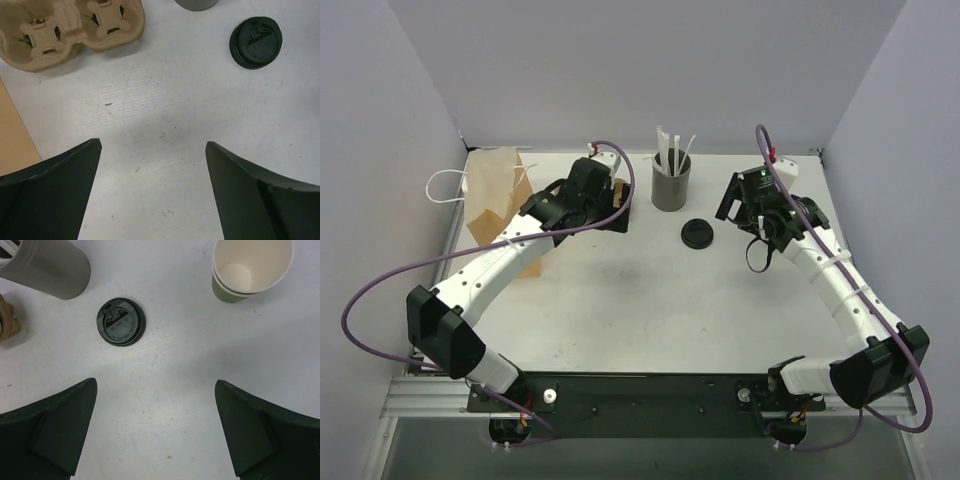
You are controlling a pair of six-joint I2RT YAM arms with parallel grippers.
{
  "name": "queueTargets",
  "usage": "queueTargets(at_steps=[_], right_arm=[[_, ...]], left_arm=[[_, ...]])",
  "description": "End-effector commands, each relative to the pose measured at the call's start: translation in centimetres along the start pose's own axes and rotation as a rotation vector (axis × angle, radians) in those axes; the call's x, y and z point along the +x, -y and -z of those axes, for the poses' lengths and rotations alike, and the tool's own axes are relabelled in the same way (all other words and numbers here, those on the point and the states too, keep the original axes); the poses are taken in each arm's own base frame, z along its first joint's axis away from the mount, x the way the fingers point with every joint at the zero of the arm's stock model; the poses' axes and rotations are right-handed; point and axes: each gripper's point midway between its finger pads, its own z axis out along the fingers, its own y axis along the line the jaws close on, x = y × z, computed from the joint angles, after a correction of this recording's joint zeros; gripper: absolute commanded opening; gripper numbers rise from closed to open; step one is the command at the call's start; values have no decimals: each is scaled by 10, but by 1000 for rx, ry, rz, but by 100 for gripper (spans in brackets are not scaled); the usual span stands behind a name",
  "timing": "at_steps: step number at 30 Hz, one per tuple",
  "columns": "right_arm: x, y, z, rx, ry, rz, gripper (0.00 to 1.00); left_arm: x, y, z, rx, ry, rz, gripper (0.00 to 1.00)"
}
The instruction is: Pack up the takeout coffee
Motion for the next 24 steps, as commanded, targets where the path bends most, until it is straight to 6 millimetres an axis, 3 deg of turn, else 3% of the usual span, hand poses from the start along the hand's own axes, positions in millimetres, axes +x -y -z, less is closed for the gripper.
queueTargets(at_steps=[1, 8, 9, 11, 16, 24], right_arm=[[-10, 17, 3, 61, 21, -10, 99], [-17, 43, -7, 117, -15, -68, 93], [-21, 57, -12, 145, -23, -104, 91], [-22, 65, -19, 151, -46, -130, 86], [-36, 106, -42, 258, -68, -203, 71], [-41, 134, -81, 321, -122, -256, 49]], left_arm=[[-26, -2, 23, 16, 88, 37, 97], [-18, -2, 20, 16, 50, 55, 98], [-16, 0, 20, 26, 43, 56, 97], [-16, 2, 22, 40, 43, 59, 97], [-19, 4, 28, 54, 58, 53, 97], [-20, 3, 29, 54, 53, 48, 97]])
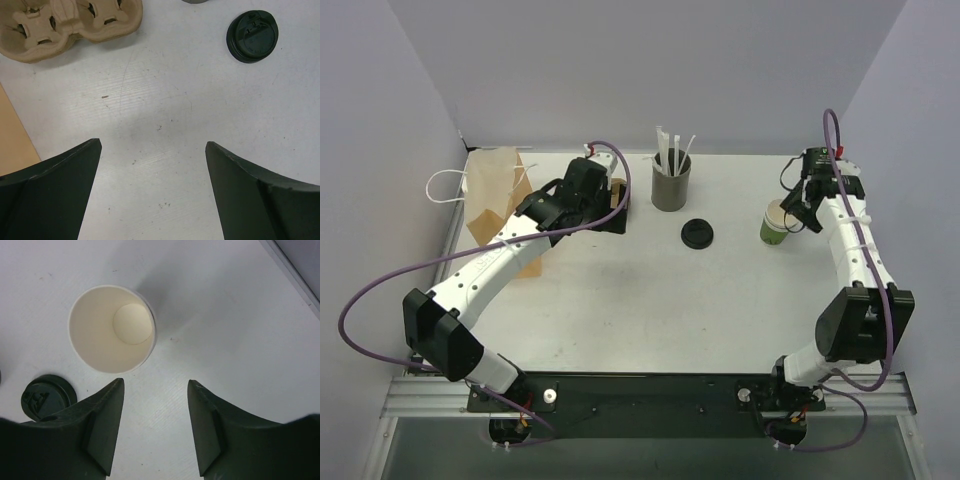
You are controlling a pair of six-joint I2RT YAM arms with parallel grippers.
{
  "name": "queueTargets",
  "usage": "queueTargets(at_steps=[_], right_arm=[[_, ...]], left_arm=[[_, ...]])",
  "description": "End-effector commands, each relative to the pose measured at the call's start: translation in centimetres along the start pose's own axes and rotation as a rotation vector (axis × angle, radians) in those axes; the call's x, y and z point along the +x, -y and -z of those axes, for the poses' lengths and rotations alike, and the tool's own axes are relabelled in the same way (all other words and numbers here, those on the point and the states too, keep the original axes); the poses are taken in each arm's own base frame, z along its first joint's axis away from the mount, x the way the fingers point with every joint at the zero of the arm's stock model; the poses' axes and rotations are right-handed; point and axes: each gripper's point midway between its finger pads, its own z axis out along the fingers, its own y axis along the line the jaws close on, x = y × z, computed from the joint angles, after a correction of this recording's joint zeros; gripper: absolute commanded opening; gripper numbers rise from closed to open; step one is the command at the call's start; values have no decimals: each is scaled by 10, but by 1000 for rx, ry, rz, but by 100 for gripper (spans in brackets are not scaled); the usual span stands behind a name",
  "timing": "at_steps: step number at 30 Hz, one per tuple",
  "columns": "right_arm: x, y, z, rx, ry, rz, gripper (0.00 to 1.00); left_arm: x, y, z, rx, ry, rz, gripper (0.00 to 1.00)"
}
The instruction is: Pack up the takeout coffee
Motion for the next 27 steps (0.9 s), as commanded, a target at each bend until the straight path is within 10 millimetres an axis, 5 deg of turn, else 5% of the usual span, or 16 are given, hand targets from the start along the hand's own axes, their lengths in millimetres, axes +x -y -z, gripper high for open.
queueTargets(at_steps=[1, 10, 27], right_arm=[[-5, 4, -21, 23, -41, -12, 44], [-6, -5, -66, 32, -88, -14, 35], [-10, -6, -71, 45, -94, -14, 18]], left_arm=[[-24, 5, 23, 40, 78, 23, 97], [-22, 0, 26, 31, 86, 23, 98], [-19, -4, 22, 24, 78, 26, 97]])
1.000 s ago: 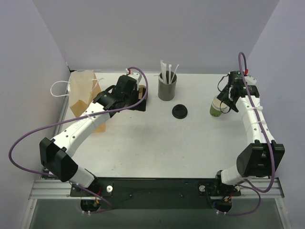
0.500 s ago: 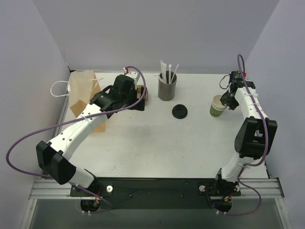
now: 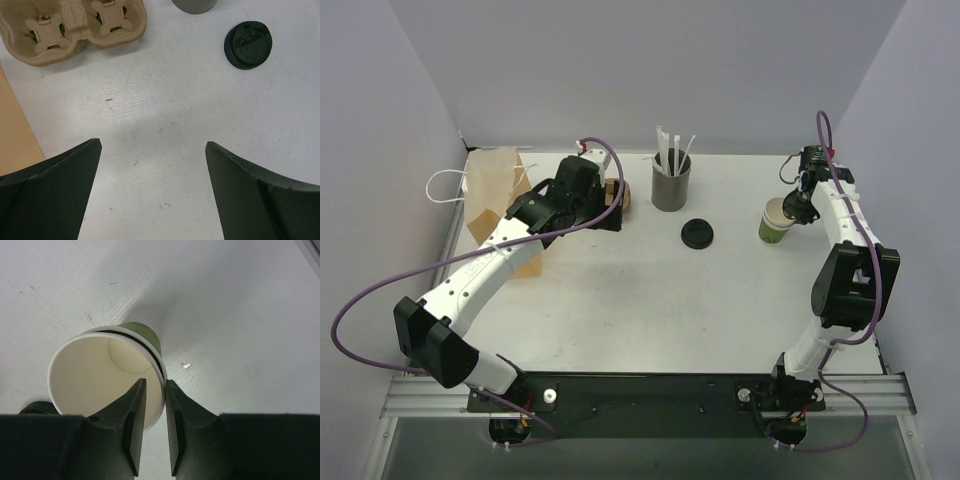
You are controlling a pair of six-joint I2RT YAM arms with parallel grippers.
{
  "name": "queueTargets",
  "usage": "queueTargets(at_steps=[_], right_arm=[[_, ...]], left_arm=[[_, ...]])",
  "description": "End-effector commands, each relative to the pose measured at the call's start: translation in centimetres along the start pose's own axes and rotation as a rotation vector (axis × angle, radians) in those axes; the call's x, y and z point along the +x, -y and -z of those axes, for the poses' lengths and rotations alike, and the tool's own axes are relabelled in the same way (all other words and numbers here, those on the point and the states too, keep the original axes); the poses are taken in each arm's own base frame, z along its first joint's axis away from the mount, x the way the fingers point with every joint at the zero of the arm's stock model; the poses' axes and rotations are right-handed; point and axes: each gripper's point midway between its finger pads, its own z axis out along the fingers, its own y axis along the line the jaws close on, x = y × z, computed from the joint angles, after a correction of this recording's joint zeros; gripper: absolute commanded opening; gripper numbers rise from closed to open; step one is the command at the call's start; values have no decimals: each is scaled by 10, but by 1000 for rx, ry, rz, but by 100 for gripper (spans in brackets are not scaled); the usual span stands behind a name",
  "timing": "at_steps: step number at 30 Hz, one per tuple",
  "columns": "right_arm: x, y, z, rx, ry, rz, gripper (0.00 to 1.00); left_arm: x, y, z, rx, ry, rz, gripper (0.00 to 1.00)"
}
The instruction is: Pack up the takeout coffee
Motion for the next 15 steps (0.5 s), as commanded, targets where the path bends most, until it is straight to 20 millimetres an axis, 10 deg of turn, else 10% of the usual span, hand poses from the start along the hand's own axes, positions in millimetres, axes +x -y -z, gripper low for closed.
queueTargets(at_steps=[1, 15], right_arm=[[-13, 3, 10, 10, 23, -5, 18], [-21, 7, 27, 11, 54, -11, 0]], left_arm=[[-9, 1, 6, 18, 35, 10, 97], [-7, 1, 2, 14, 22, 11, 97]])
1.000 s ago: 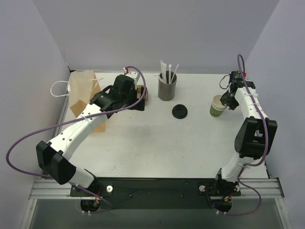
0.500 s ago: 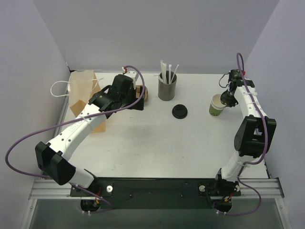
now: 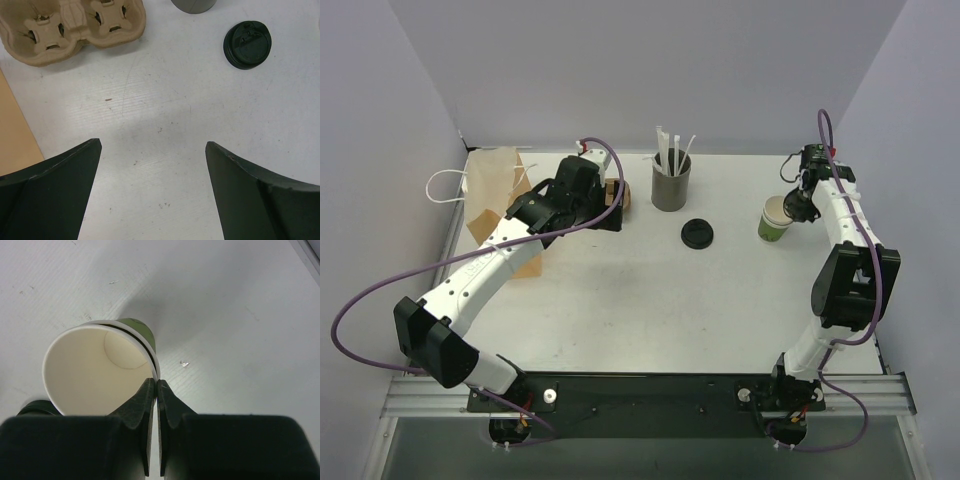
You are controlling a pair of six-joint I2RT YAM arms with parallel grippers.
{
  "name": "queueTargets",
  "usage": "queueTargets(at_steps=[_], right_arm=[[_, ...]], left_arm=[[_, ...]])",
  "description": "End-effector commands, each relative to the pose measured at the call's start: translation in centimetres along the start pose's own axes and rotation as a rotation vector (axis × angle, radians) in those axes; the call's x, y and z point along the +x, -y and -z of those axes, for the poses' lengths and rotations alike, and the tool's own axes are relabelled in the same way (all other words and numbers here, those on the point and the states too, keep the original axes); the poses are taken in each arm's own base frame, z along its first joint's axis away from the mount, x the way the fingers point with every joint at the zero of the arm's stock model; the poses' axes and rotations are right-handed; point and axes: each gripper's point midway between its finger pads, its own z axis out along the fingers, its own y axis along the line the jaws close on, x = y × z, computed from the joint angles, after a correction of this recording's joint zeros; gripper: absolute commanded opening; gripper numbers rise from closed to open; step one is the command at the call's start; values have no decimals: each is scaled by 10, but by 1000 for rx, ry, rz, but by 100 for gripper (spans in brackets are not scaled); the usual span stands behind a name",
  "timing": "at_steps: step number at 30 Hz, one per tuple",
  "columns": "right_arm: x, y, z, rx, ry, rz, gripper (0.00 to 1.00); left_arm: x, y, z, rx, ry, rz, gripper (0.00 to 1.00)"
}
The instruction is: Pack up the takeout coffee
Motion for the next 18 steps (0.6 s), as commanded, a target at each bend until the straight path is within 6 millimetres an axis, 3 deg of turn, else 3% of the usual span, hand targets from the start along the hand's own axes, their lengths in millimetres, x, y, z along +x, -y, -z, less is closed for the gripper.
queueTargets(at_steps=[1, 7, 18], right_arm=[[-20, 6, 24, 2, 59, -16, 0], [-33, 4, 42, -27, 106, -37, 0], [-37, -3, 61, -120, 163, -104, 0]], left_arm=[[-7, 1, 2, 10, 24, 11, 97], [-6, -1, 1, 2, 22, 13, 97], [-6, -3, 1, -5, 21, 13, 97]])
